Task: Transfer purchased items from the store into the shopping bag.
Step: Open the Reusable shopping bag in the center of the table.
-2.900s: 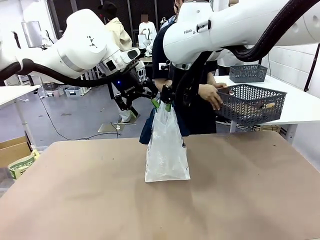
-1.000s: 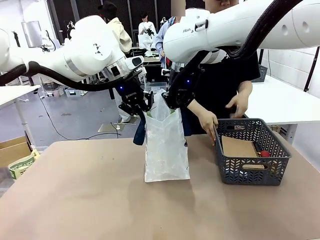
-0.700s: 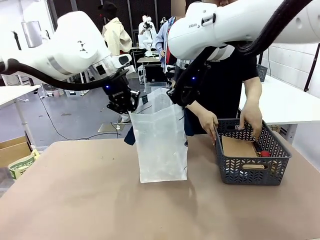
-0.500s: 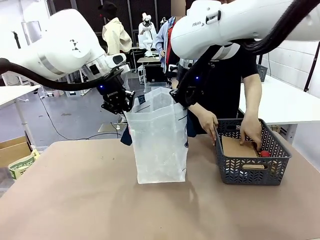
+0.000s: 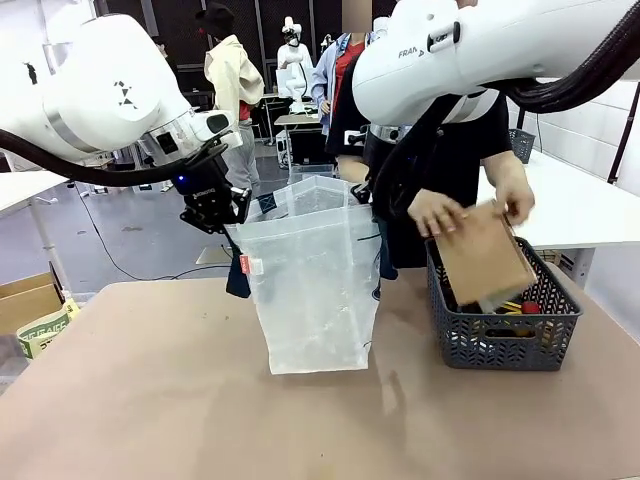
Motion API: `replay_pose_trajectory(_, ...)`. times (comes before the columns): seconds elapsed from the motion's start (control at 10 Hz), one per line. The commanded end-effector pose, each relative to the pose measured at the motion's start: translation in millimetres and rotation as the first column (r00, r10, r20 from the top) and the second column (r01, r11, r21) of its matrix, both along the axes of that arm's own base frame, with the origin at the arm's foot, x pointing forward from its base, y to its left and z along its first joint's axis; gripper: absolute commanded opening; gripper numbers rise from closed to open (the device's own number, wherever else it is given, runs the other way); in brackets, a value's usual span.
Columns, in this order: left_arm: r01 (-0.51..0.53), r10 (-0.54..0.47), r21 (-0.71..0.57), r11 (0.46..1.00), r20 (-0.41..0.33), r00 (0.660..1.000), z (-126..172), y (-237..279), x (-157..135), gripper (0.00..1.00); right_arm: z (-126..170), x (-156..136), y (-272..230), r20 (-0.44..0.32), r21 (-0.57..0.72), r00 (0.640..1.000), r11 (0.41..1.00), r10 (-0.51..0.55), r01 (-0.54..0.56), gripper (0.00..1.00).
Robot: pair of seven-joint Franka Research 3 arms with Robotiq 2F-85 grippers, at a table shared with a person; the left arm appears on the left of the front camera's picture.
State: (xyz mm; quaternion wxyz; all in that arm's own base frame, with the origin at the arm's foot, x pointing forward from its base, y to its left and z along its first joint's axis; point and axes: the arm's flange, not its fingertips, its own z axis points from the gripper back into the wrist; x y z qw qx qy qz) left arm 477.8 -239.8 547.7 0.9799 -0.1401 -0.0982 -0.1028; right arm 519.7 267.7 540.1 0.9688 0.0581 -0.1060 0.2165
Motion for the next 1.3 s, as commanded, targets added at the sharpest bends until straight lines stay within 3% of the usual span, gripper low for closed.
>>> replay_pose_trajectory(0.0, 0.000, -0.004, 0.080, 0.997, 0.046, 0.999, -2.5, 1.5, -12.8, 0.00, -8.5, -10.9, -12.6, 0.054, -0.016, 0.998, 0.999, 0.038, -0.038, 0.00)
replay_pose_trajectory(0.3, 0.053, -0.055, 0.078, 0.996, 0.025, 0.998, -13.0, -7.2, -14.3, 0.00, -20.8, -18.6, -12.0, 0.051, -0.014, 0.996, 0.997, 0.072, -0.071, 0.00)
replay_pose_trajectory(0.6, 0.034, -0.036, 0.067, 0.997, 0.023, 0.999, -4.2, -4.2, -10.4, 0.00, -32.6, -23.2, -15.0, 0.021, 0.004, 0.998, 0.998, 0.064, -0.064, 0.00)
replay_pose_trajectory(1.2, 0.034, -0.036, 0.067, 0.997, 0.023, 0.999, -4.2, -4.2, -10.4, 0.00, -24.6, -15.0, -5.6, 0.021, -0.022, 0.998, 0.998, 0.057, -0.057, 0.00)
